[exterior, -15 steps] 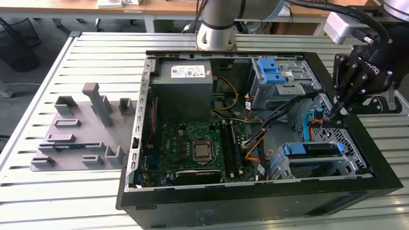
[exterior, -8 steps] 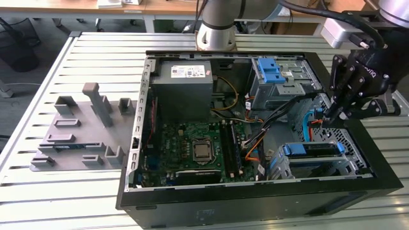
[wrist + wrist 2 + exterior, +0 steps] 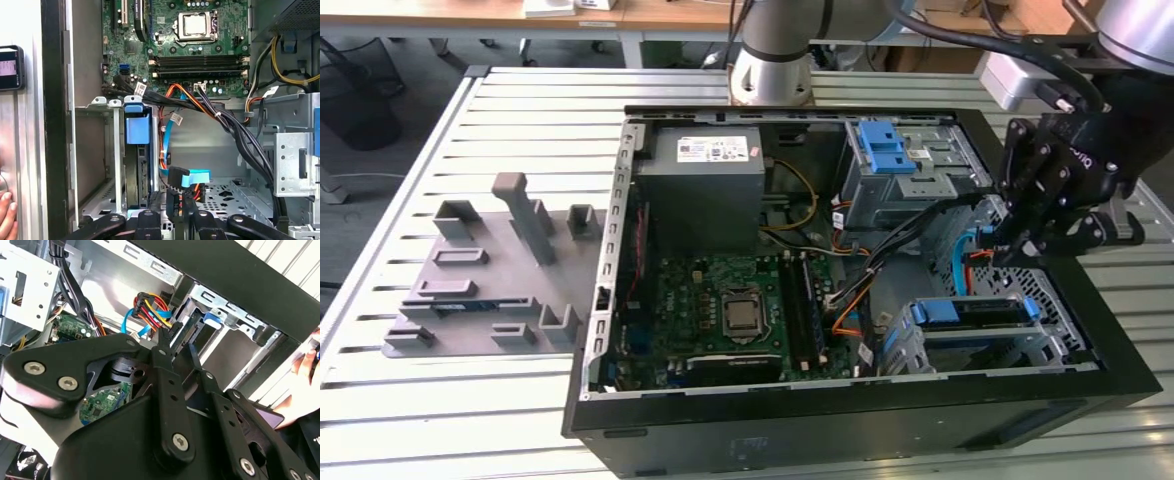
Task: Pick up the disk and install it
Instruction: 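Insert the first disk wire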
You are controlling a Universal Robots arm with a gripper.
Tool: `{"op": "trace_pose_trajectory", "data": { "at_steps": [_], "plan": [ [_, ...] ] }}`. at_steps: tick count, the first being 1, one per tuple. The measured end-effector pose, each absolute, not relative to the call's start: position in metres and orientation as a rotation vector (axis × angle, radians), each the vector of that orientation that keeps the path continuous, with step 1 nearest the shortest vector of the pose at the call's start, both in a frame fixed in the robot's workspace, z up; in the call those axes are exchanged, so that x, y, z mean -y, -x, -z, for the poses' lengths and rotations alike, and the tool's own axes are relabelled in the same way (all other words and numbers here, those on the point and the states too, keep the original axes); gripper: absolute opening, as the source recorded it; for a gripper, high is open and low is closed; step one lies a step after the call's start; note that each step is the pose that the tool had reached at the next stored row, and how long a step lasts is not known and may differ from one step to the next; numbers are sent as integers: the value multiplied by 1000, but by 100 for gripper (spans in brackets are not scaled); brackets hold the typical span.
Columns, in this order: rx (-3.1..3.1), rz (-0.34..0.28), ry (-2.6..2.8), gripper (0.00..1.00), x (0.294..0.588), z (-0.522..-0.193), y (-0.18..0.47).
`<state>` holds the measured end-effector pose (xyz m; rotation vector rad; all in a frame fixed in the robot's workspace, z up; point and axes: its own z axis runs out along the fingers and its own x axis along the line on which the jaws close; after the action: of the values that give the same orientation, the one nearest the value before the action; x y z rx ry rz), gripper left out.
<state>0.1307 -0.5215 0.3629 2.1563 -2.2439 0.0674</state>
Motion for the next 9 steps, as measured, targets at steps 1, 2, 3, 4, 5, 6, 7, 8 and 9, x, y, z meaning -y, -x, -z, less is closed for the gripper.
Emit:
{"op": "trace_pose_trajectory", "data": {
  "at_steps": [1, 2, 3, 4, 5, 6, 7, 8, 9],
  "plan": [
    [2244, -68, -2156, 31, 521, -362, -131],
    [2244, -68, -2156, 31, 521, -361, -131],
    [2244, -68, -2156, 31, 521, -359, -131],
    [2244, -68, -2156, 31, 521, -358, -131],
    [2244, -68, -2156, 31, 521, -357, -131],
    [2244, -68, -2156, 29, 521, -355, -131],
    [2244, -68, -2156, 29, 521, -354, -131],
    [2244, -67, -2156, 23, 521, -354, -132],
    [2244, -67, -2156, 23, 521, -353, -132]
  ]
}}
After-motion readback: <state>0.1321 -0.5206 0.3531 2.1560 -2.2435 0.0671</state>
